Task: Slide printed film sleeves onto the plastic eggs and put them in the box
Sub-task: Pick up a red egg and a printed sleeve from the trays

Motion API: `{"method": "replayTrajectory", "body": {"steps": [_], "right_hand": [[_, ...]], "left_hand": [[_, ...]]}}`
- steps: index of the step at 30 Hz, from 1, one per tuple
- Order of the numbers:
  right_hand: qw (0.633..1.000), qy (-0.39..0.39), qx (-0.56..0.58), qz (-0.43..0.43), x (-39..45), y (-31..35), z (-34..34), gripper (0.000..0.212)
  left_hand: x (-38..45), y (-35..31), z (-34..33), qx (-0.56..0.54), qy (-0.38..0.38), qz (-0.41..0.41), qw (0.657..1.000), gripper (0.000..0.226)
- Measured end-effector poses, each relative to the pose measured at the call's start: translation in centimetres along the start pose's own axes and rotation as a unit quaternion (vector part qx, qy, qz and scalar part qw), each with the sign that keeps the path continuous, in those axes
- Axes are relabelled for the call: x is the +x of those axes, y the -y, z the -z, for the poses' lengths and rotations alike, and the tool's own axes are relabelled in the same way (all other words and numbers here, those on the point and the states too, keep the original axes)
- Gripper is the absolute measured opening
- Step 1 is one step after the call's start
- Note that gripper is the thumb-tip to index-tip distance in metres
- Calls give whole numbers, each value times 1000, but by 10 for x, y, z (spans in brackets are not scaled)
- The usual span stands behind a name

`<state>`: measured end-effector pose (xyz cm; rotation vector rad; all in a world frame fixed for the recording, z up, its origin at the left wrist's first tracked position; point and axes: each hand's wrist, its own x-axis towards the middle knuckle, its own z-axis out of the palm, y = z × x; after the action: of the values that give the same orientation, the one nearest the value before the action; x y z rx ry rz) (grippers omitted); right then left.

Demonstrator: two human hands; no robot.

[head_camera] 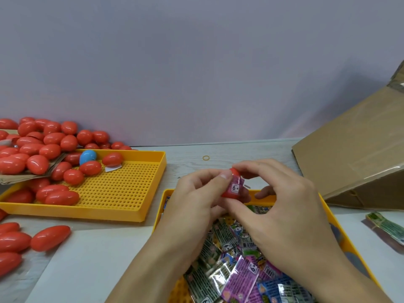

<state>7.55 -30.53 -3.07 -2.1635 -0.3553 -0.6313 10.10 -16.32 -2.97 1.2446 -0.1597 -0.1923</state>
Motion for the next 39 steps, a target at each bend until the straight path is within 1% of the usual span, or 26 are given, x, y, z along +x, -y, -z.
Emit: {"method": "replayTrajectory", "body": {"steps": [3, 6, 9, 12, 15, 17, 19, 21, 23, 25, 27, 28, 31, 32, 34, 36, 37, 39], "right_hand": [[1000, -3, 10, 2, 0, 0, 0, 45], [1000, -4, 9, 4, 0, 0, 0, 47], [1000, -8, 10, 3, 0, 0, 0, 44], [1000, -14, 7, -1, 1, 0, 0, 38], [1000, -4, 4, -4, 1, -2, -1, 38], [1000, -13, 6, -9, 0, -4, -1, 39], [1000, -18, 9, -14, 0, -3, -1, 41], [1000, -7, -5, 1, 0, -1, -1, 39], [1000, -8, -11, 13, 0, 0, -2, 38], [999, -16, 28, -2, 1, -1, -2, 29], [994, -11, 100, -33, 1, -3, -1, 16], [991, -3, 122, -46, 1, -3, -1, 16], [990, 22, 130, -52, 2, -2, -2, 20], [989, 33, 133, -49, 2, -1, -2, 22], [988, 46, 140, -47, 3, -1, -2, 31], [988, 50, 139, -47, 2, -2, -2, 37], [988, 46, 138, -49, 2, -3, -3, 40], [990, 23, 129, -54, 1, -5, -4, 44]], "left_hand": [[-1, -3, -2, -56, 24, 21, 998, 31], [-2, -4, -2, -80, 29, 31, 996, 33], [-2, -4, -3, -87, 33, 36, 995, 35], [-1, -6, -3, -98, 22, 38, 994, 37], [-1, -6, -2, -80, -7, 14, 997, 32], [0, -6, -2, -78, -25, 0, 997, 28], [0, -5, -2, -64, -42, -11, 997, 36], [1, -2, 0, -27, -60, -18, 998, 44], [1, 1, 0, 19, -61, -29, 998, 36], [1, 1, 0, 24, -57, -34, 998, 28], [1, -1, -2, -8, -49, -30, 998, 24], [1, -2, -2, -29, -41, -24, 998, 21], [1, -4, -3, -56, -7, -11, 998, 4], [1, -3, -3, -64, -2, -9, 998, 4], [0, -3, -2, -89, 2, -5, 996, 12], [0, -3, -1, -107, -5, -7, 994, 25], [1, -4, -1, -109, -11, -10, 994, 30], [1, -4, -2, -101, -30, -22, 994, 34]]}}
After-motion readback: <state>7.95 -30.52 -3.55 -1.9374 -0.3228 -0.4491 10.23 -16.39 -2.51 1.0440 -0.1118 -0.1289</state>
